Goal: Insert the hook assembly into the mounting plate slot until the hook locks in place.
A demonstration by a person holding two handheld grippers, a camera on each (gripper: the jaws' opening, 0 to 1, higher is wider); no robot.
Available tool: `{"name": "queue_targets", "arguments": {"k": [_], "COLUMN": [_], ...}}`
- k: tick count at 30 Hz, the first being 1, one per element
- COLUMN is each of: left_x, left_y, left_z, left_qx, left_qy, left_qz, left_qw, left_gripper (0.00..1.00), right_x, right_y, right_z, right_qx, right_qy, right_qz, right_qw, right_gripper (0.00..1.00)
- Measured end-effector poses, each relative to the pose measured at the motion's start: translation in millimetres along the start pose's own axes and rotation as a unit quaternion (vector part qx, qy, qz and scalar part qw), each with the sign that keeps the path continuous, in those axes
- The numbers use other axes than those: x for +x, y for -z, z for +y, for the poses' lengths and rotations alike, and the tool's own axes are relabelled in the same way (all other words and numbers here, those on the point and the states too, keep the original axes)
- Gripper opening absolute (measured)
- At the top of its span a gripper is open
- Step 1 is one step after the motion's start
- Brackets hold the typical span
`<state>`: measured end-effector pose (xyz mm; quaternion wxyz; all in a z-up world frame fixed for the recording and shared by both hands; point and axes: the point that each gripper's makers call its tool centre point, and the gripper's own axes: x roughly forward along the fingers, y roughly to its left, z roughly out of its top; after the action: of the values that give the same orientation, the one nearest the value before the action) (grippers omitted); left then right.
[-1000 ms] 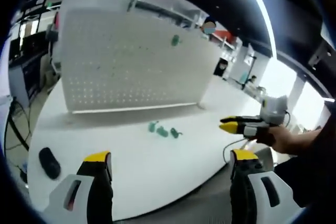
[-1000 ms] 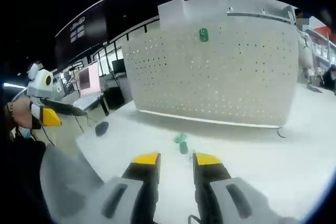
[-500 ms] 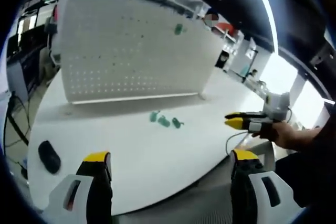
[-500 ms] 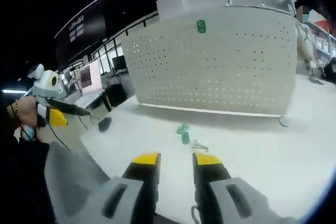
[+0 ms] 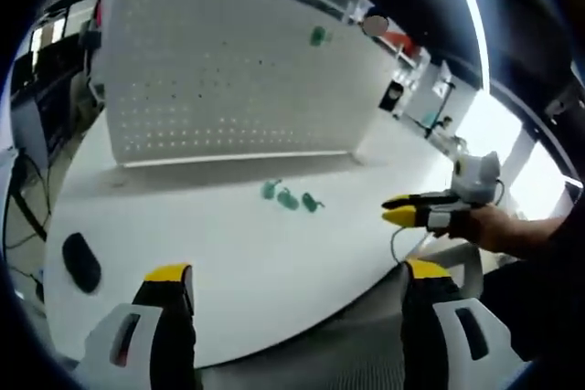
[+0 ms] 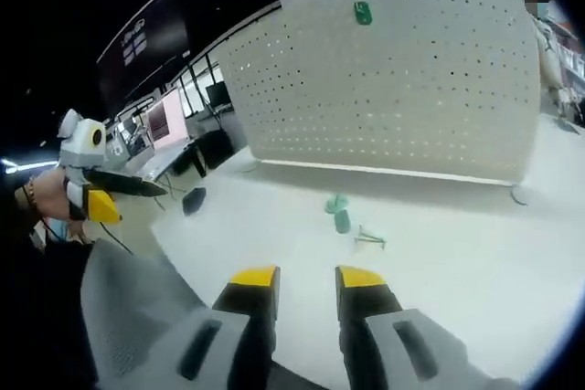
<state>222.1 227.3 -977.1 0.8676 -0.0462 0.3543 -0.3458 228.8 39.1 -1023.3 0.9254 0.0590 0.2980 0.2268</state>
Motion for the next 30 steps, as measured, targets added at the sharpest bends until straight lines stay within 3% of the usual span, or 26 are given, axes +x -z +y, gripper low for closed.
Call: {"name": "queue_targets", "arguments": {"k": [12, 17, 23, 30], "left_x": [-1, -2, 10, 13], "left_y": [-15.0, -14.1, -2.0, -5.5], "left_z": [9.4, 19.8, 15.5, 14.9], "left_qx": [0.004, -0.002, -0.005, -0.007], "left_qy": [-0.009, -0.02, -0.014, -0.012], "left_qz": [0.001, 0.001, 0.019, 0.018], "left_qw": [1.0, 0.9998, 0.9997, 0.9997], "left_gripper": [0.96, 0.96, 0.95, 0.95], "right_x": [73, 101, 132, 156], "right_y": [1.0, -9.6, -21.6, -22.7], "right_z": [-1, -2, -7, -16], "right_qx": [-0.033, -0.056, -0.07, -0.084], "right_qy": [-0.025, -0.029, -0.026, -0.02], "right_qz": [0.041, 0.041, 0.052, 0.075], "right_qw": [0.9983, 0.9972, 0.9959, 0.9934], "right_gripper": [0.22, 0.21, 0.21, 0.21]}}
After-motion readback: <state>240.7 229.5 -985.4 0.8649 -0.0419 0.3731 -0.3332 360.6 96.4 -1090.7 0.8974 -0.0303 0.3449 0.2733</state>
